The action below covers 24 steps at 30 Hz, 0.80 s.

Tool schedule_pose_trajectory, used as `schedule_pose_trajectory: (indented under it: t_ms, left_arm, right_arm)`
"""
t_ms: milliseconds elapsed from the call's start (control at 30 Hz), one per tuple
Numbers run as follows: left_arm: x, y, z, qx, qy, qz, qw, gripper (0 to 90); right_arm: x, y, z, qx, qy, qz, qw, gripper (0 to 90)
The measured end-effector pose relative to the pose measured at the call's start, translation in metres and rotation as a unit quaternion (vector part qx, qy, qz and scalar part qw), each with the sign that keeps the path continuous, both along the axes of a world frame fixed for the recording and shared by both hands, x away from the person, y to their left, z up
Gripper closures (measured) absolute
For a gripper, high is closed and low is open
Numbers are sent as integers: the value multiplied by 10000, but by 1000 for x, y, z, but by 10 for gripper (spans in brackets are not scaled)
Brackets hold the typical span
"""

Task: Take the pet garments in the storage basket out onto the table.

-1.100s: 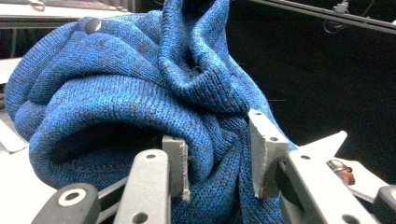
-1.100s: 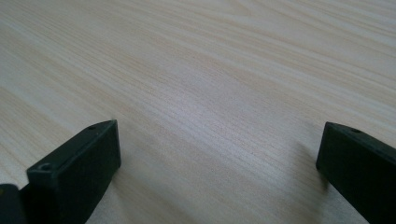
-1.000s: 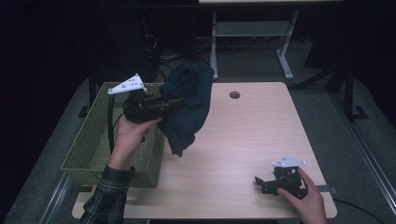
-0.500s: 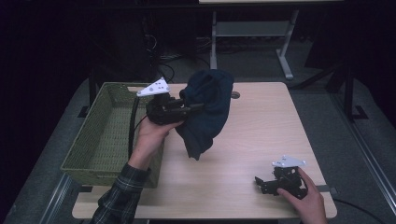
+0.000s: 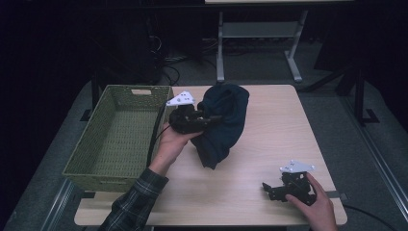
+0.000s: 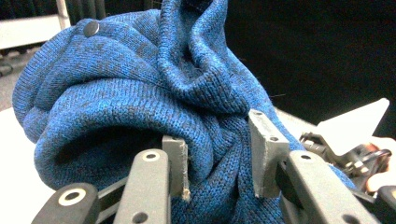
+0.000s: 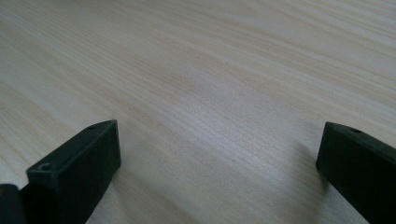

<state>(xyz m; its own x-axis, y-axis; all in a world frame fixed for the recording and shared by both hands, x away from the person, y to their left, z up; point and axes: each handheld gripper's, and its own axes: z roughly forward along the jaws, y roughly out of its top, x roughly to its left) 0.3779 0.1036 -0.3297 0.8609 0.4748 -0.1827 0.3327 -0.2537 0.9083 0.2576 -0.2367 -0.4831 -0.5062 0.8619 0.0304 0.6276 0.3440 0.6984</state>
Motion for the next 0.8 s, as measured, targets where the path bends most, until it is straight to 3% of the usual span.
schedule_pose_trajectory:
  t_ms: [300,533,800]
  left_arm:
    - [9,-22,-30,331,124,-41,9994,634]
    - [15,-32,-44,622,133,45,9980,632]
    - [24,-54,-74,829,491,-17,9953,625]
  right_arm:
    - [0,0,0,-1,-7,6,10000,0]
    - [0,0,0,-1,5,2,10000,0]
    - [0,0,0,2,7,1,10000,0]
